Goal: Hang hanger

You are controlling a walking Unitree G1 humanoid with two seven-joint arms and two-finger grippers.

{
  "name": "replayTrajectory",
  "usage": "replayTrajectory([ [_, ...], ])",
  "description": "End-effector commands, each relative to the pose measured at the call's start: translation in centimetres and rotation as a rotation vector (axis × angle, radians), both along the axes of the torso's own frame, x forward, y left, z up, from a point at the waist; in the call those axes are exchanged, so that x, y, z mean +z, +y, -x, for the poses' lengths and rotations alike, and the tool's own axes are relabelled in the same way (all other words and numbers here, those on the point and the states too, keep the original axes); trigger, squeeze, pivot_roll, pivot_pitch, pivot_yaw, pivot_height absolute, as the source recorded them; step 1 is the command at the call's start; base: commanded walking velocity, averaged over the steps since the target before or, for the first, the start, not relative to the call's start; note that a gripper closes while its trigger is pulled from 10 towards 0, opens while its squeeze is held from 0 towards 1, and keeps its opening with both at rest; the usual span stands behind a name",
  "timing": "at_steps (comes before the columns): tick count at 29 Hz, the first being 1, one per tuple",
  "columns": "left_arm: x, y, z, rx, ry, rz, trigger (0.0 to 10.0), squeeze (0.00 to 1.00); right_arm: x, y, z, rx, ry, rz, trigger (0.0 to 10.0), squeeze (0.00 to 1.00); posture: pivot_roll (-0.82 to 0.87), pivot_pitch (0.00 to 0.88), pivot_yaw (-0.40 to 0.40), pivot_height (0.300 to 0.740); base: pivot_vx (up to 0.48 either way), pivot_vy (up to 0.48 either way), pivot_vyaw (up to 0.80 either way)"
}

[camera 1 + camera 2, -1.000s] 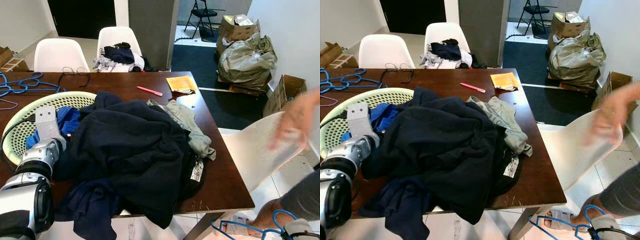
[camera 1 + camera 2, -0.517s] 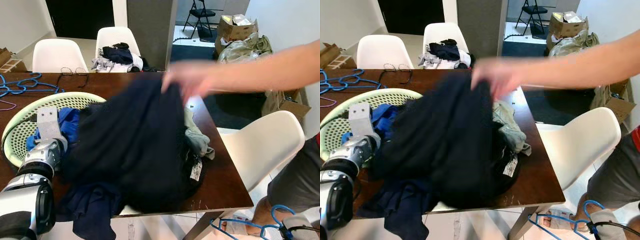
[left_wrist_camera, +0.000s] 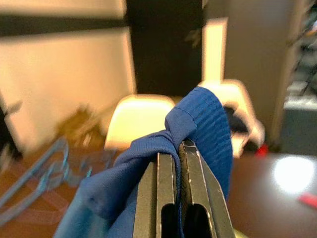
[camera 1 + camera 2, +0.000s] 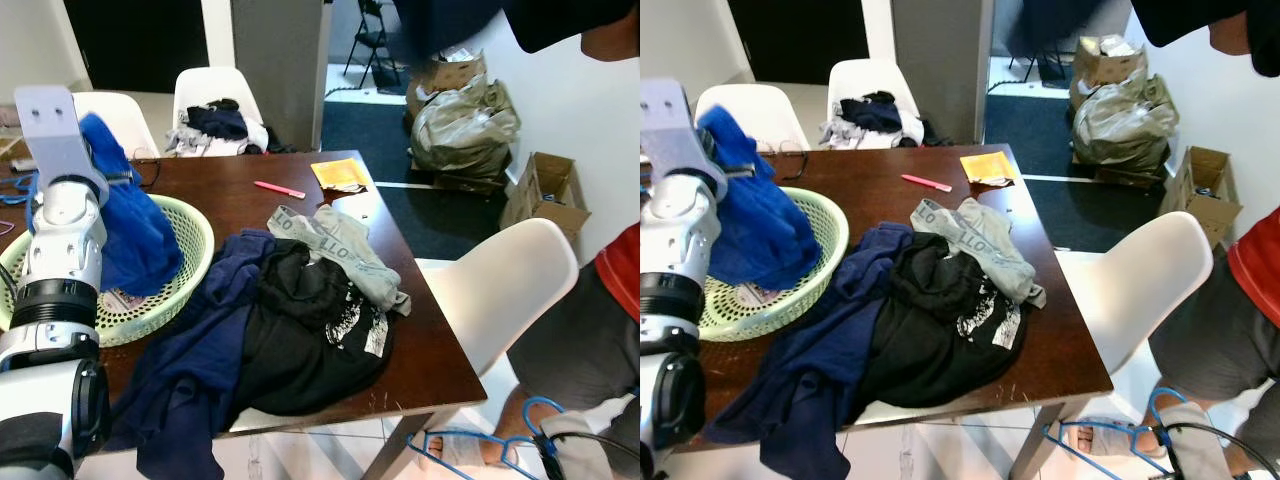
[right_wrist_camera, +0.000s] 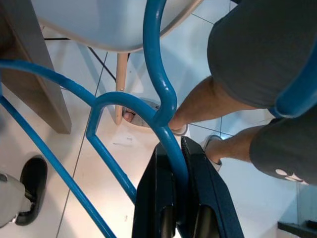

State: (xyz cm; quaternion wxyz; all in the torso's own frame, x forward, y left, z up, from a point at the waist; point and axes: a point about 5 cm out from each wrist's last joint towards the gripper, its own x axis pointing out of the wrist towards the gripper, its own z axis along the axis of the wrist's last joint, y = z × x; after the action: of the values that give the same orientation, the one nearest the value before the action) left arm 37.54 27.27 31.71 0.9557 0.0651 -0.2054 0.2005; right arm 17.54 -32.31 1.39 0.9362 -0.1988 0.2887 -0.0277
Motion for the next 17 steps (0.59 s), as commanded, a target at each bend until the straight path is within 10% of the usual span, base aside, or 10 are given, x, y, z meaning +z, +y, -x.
replayTrajectory([
  [1, 3.4, -1.6, 0.6, -0.074, -0.127, -0.079, 0.0, 0.00, 0.9, 0.3, -1.5, -0.024, -0.088, -0.011, 10.0, 0.00, -0.06, 0.000, -0.036, 0.740, 0.000, 0.000, 0.00],
  [9, 11.2, -12.4, 4.7, -0.788, -0.457, -0.065, 0.0, 0.00, 0.4, 1.7, -3.7, -0.044, -0.130, -0.047, 10.0, 0.00, -0.05, 0.000, -0.011, 0.740, 0.000, 0.000, 0.00],
  [17, 10.5, -14.7, 6.1, -0.977, -0.460, 0.010, 0.0, 0.00, 0.1, 1.7, -3.7, -0.073, -0.140, -0.055, 10.0, 0.00, -0.04, 0.000, 0.002, 0.740, 0.000, 0.000, 0.00],
])
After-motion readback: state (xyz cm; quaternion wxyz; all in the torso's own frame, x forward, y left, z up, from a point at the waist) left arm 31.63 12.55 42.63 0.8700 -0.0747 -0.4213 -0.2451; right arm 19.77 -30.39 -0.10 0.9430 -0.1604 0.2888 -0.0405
